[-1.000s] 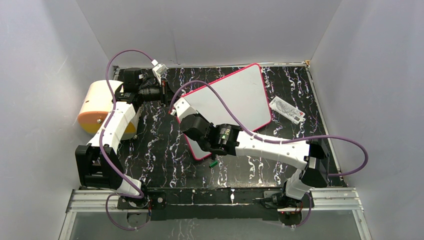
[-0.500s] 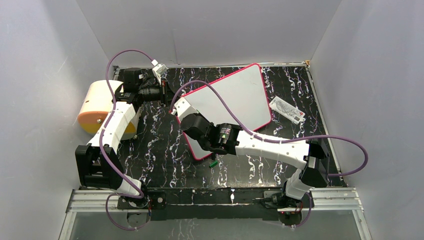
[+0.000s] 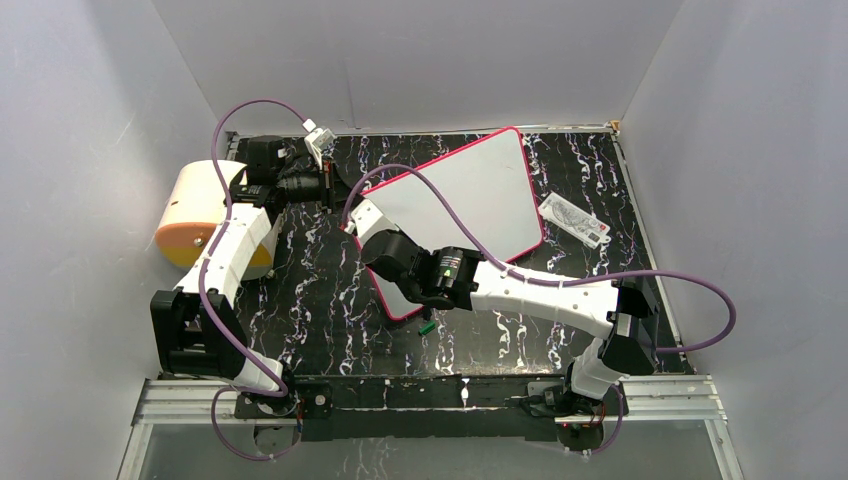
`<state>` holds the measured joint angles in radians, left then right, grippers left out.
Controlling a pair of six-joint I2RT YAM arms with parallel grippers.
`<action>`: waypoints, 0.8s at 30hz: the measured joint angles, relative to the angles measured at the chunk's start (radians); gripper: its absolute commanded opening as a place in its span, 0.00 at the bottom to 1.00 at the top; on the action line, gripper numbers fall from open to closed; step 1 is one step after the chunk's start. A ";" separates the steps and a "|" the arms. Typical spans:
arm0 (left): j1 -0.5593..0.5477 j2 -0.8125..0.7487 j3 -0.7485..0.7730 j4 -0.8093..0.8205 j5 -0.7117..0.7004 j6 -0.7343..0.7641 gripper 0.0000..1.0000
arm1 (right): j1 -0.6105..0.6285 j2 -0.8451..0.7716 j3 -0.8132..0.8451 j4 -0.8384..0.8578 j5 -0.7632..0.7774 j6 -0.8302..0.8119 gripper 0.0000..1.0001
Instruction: Write a sentence on the whiteboard
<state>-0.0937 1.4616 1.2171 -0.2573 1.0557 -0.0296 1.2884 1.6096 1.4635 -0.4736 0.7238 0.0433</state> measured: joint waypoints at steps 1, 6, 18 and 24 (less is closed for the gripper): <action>0.000 0.000 0.000 0.000 0.000 0.000 0.00 | 0.000 0.000 0.000 -0.001 -0.001 0.004 0.00; 0.000 0.000 0.000 0.000 -0.001 0.000 0.00 | 0.000 0.000 -0.002 -0.003 -0.005 0.009 0.00; 0.000 0.000 0.000 0.000 -0.002 0.000 0.00 | 0.000 0.000 -0.007 -0.002 -0.005 0.010 0.00; 0.000 0.000 0.000 0.000 -0.004 0.000 0.00 | 0.001 -0.016 -0.043 0.022 0.000 0.009 0.00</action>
<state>-0.0937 1.4616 1.2171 -0.2569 1.0515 -0.0296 1.2896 1.5936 1.4200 -0.4519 0.7235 0.0525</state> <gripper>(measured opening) 0.071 0.192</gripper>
